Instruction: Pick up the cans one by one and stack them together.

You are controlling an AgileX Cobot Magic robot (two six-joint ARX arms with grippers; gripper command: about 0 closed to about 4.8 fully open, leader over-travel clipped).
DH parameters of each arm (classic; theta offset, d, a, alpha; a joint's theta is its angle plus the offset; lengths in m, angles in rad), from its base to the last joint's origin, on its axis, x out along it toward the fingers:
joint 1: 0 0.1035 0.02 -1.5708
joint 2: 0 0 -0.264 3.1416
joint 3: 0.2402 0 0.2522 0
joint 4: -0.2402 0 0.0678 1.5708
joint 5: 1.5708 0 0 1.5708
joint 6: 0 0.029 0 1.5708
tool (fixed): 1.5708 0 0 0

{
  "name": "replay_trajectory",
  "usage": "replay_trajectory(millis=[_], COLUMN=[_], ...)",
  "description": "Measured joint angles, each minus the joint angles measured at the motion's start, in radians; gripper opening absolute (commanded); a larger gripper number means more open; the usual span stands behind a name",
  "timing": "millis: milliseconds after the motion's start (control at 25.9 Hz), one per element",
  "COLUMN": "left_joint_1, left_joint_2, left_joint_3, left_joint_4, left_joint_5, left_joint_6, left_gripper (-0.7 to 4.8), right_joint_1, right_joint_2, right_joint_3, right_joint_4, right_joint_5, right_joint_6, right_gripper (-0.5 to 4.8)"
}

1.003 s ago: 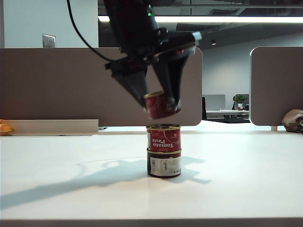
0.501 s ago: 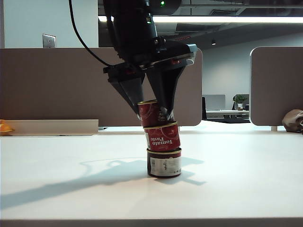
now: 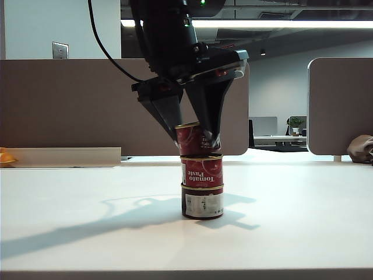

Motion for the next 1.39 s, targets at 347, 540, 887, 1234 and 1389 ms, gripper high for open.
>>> replay_trajectory(millis=[347, 540, 887, 1234, 1389], left_joint_1=[0.000, 0.000, -0.001, -0.005, -0.019], left_joint_2=[0.000, 0.000, 0.000, 0.003, 0.000], left_joint_3=[0.000, 0.001, 0.006, 0.052, 0.182], left_joint_4=[-0.005, -0.004, -0.005, -0.013, -0.059], left_joint_5=[0.000, 0.000, 0.007, 0.007, 0.007], left_joint_6=[0.003, 0.004, 0.012, 0.021, 0.022], left_gripper=[2.88, 3.23, 3.55, 3.55, 3.19], right_joint_1=[0.000, 0.000, 0.000, 0.000, 0.000], right_joint_2=[0.000, 0.000, 0.000, 0.000, 0.001], right_joint_3=[0.000, 0.000, 0.000, 0.000, 0.000], right_joint_4=[0.000, 0.000, 0.000, 0.000, 0.000], right_joint_5=[0.000, 0.000, 0.000, 0.000, 0.008], right_joint_6=[0.000, 0.000, 0.000, 0.000, 0.000], right_gripper=[-0.05, -0.05, -0.05, -0.05, -0.05])
